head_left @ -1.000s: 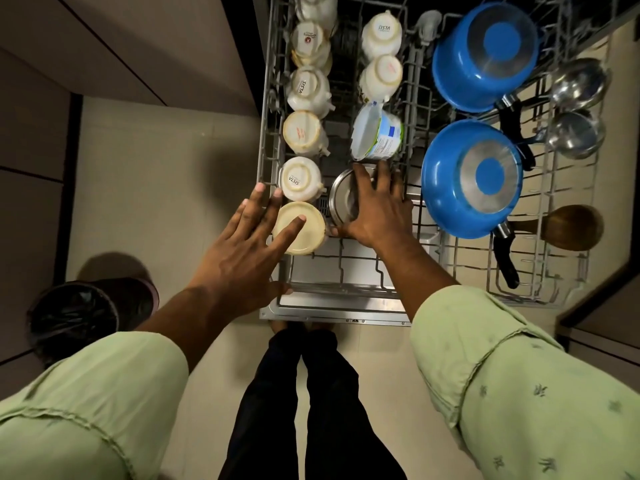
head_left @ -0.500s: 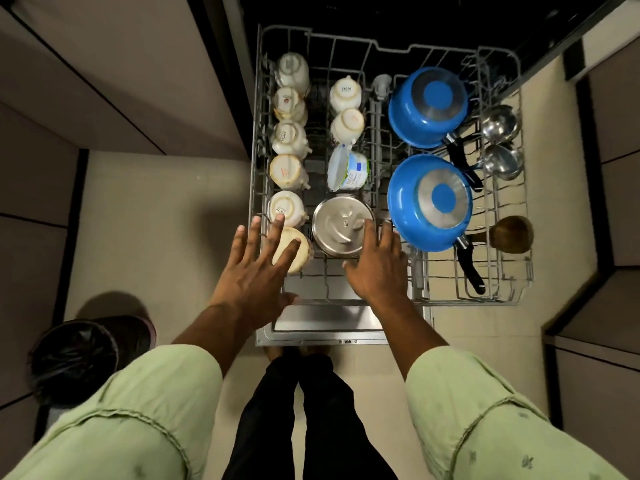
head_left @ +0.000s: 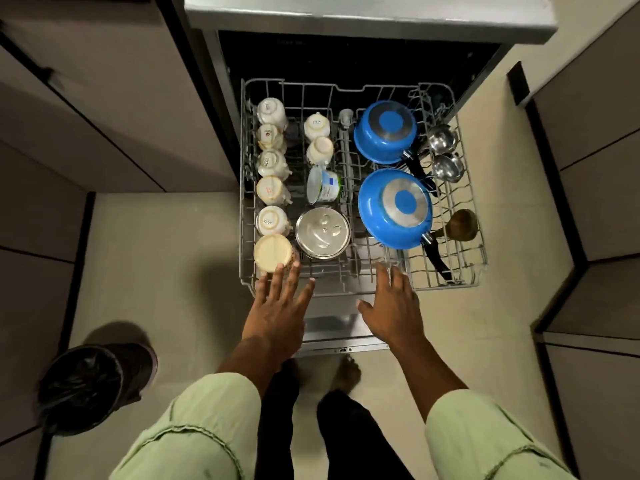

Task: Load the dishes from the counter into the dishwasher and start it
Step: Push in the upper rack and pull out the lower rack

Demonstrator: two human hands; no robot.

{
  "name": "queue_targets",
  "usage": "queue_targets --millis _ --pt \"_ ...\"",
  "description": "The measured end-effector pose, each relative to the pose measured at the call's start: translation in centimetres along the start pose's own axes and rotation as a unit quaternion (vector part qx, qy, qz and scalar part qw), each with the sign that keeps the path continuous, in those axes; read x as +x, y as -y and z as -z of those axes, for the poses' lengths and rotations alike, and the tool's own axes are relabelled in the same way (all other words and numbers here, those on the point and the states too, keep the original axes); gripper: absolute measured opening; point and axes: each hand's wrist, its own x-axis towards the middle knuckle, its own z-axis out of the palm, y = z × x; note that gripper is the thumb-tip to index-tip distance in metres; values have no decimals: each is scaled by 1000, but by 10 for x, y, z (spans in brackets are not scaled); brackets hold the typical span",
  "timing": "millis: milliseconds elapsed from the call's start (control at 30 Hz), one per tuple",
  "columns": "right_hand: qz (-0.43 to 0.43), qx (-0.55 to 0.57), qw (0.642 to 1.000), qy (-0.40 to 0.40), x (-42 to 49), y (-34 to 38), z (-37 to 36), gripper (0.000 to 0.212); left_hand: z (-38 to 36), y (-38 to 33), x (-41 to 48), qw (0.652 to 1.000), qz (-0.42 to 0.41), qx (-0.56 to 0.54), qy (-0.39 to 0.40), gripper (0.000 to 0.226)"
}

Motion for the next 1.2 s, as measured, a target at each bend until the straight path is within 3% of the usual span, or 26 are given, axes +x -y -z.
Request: queue_targets --millis 200,400,800,933,1000,1067,1200 --pt "20 6 1000 13 -16 -43 -1 85 -8 -31 -5 999 30 -27 22 79" --pt "94 -35 995 0 -22 -89 -9 85 -18 -68 -5 993 93 -54 40 82" --pt "152 -96 983 -46 -8 -110 -33 87 -58 -102 6 990 133 -34 -38 82" --pt "145 -85 979 -117 5 -106 -59 85 -86 -92 20 986 134 -20 -96 82" --pt "146 -77 967 -195 14 -107 -80 83 -108 -86 27 984 127 -11 -122 80" --pt "151 -61 943 -289 27 -109 -105 80 -135 -78 38 973 108 -18 -202 77" --pt "182 -30 876 -445 63 -117 -145 76 -176 -73 73 919 85 -17 -386 83"
